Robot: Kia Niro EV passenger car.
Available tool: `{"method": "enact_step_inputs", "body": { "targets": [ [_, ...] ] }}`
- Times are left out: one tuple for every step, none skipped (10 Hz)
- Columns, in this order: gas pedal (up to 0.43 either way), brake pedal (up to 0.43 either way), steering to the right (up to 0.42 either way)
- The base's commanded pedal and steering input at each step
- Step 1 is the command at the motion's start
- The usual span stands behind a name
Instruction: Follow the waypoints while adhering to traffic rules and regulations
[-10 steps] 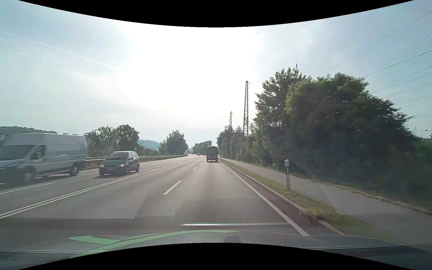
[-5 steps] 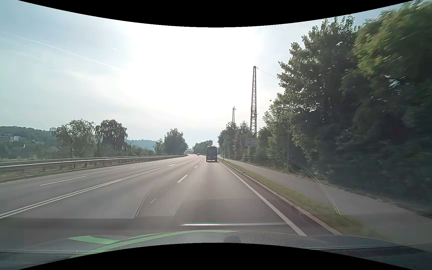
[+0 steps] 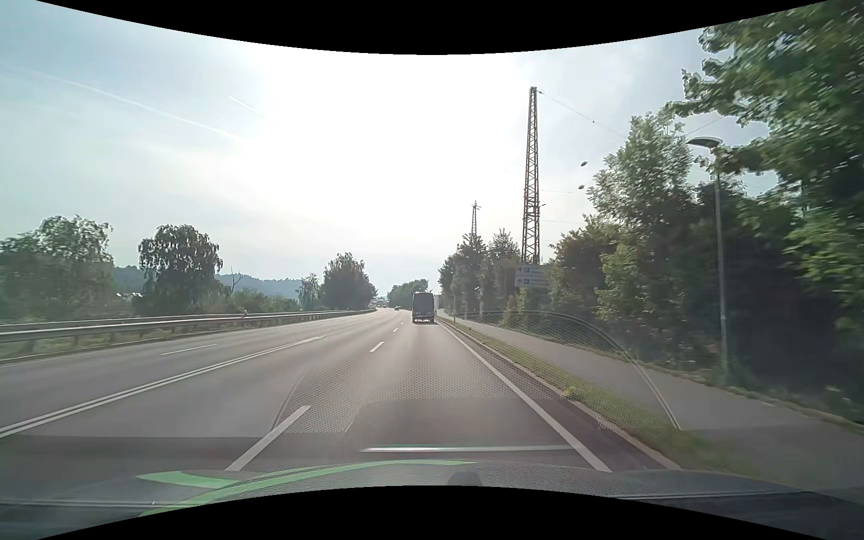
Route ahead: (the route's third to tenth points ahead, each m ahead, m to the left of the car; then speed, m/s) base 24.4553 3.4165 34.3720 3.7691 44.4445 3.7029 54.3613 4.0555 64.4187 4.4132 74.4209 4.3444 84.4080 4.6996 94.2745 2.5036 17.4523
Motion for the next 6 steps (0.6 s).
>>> {"method": "enact_step_inputs", "body": {
  "targets": [
    [0.098, 0.000, -0.003],
    [0.098, 0.000, -0.003],
    [0.098, 0.000, -0.003],
    [0.098, 0.000, -0.003],
    [0.098, 0.000, -0.003],
    [0.098, 0.000, -0.003]
  ]
}}
